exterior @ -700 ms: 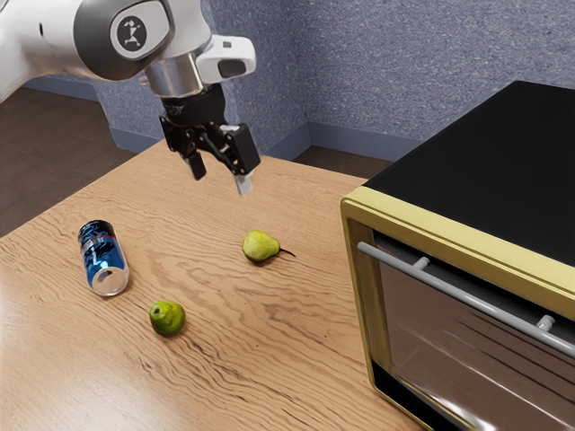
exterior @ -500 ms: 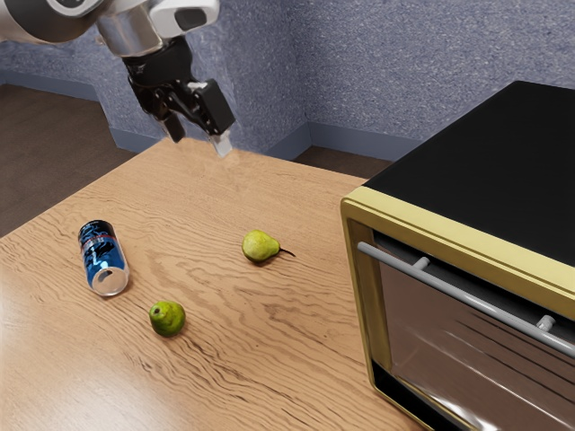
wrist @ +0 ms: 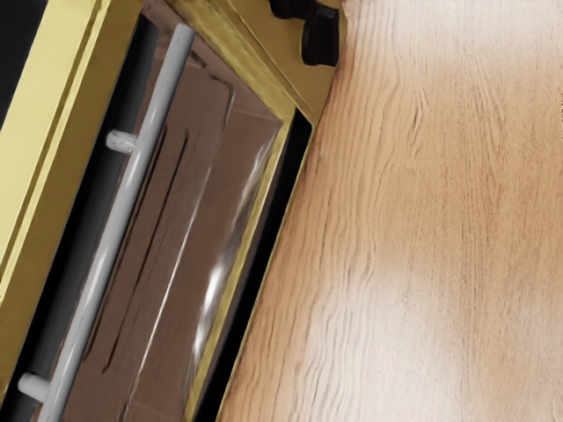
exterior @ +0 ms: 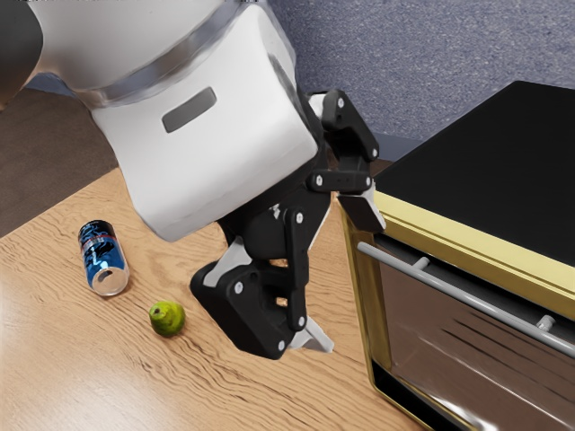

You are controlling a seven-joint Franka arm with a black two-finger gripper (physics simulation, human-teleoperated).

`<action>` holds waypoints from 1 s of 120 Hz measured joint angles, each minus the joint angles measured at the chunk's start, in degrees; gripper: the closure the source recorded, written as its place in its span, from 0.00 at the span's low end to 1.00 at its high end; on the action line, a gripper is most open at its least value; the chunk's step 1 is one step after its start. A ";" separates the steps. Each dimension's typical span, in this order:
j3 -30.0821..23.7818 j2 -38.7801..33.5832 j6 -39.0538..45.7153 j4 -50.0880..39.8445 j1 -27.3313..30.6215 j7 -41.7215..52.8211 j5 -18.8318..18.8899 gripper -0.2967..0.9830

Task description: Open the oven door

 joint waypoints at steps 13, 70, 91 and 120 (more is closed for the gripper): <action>0.42 1.78 3.34 -0.73 0.36 6.92 -0.61 0.23; 7.81 -6.76 28.84 -23.93 0.40 26.12 -8.18 0.23; 7.82 -6.48 32.86 -25.95 0.40 29.95 -8.12 0.23; 7.56 -7.43 36.11 -29.02 0.34 33.60 -7.43 0.23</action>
